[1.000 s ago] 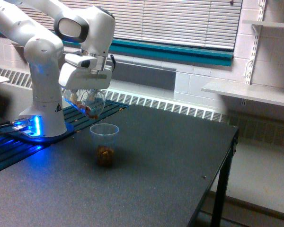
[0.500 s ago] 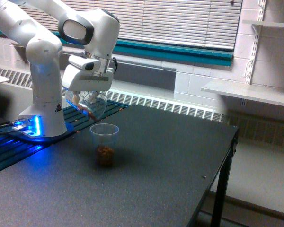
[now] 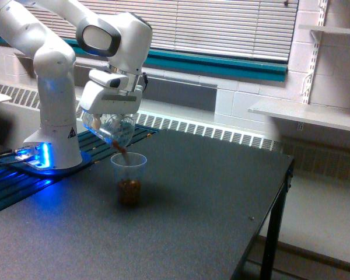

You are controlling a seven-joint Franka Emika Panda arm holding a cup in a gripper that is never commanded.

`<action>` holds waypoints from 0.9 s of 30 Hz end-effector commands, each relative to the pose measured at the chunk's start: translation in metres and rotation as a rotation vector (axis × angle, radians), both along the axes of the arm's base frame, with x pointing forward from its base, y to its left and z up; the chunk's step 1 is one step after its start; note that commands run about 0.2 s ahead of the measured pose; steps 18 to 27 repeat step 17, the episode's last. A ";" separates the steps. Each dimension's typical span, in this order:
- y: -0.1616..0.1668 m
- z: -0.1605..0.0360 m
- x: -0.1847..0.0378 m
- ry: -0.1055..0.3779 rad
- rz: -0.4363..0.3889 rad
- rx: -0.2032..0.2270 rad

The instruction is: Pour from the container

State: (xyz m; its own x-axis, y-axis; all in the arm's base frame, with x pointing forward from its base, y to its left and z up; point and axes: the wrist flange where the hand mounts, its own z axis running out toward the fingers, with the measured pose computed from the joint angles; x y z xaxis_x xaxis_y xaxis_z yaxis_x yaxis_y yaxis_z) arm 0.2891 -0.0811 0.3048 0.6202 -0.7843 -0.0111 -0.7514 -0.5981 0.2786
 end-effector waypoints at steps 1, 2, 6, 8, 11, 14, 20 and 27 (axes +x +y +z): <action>-0.001 -0.001 0.004 -0.006 -0.008 -0.013; 0.000 -0.002 0.004 -0.006 -0.007 -0.014; 0.002 -0.002 0.005 -0.011 -0.005 -0.009; 0.003 -0.001 0.005 -0.015 -0.004 -0.009; 0.004 0.002 0.006 -0.029 -0.003 -0.003; 0.006 0.004 0.005 -0.034 0.005 -0.004; 0.006 0.005 0.004 -0.034 0.005 -0.004; 0.006 0.005 0.004 -0.034 0.005 -0.004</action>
